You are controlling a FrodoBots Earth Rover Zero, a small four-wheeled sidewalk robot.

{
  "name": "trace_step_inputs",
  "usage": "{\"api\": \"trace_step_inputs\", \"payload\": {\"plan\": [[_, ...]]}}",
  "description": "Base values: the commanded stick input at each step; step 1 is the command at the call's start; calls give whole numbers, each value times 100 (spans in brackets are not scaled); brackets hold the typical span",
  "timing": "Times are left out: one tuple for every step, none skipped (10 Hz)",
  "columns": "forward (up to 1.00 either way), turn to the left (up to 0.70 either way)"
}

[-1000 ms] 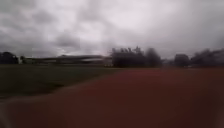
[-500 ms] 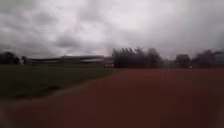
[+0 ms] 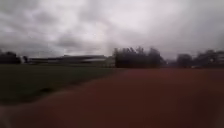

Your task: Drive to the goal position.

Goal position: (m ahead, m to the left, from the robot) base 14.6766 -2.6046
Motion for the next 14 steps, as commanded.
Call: {"api": "trace_step_inputs", "payload": {"plan": [[70,-32],[70,-35],[70,-35],[70,-35],[70,-35],[70,-35],[70,-35],[70,-35],[70,-35],[70,-35],[70,-17],[70,0],[70,0],[70,0]]}}
